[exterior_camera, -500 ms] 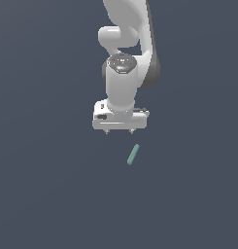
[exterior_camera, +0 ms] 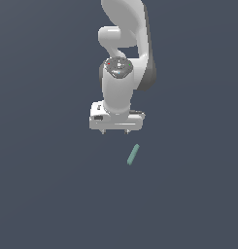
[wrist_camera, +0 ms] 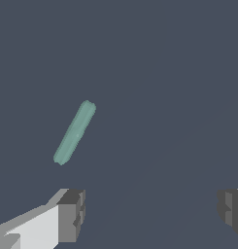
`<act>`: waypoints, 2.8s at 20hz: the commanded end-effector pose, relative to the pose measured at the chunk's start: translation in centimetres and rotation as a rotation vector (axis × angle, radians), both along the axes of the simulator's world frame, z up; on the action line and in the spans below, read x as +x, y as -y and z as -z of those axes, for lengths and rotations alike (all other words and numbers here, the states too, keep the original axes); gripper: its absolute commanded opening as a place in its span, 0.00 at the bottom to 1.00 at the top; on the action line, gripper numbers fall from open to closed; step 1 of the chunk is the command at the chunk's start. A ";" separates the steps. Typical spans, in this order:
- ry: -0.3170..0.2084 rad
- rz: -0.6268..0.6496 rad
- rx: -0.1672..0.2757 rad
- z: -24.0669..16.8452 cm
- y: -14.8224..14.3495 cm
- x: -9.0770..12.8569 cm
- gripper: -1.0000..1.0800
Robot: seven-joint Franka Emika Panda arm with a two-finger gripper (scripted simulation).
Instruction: Pick up the object and move it to a goal position.
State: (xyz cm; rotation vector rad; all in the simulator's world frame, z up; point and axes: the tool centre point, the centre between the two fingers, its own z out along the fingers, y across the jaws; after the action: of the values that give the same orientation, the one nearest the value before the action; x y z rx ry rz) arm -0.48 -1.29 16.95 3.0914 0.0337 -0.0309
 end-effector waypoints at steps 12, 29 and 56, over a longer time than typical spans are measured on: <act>0.001 0.047 0.000 1.1 -0.6 0.3 0.96; 0.024 0.348 0.033 7.6 -6.4 2.3 0.96; 0.031 0.481 0.044 14.3 -8.8 2.6 0.96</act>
State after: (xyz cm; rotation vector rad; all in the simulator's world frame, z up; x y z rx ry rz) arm 2.16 7.56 3.44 3.0593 -0.7142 0.0000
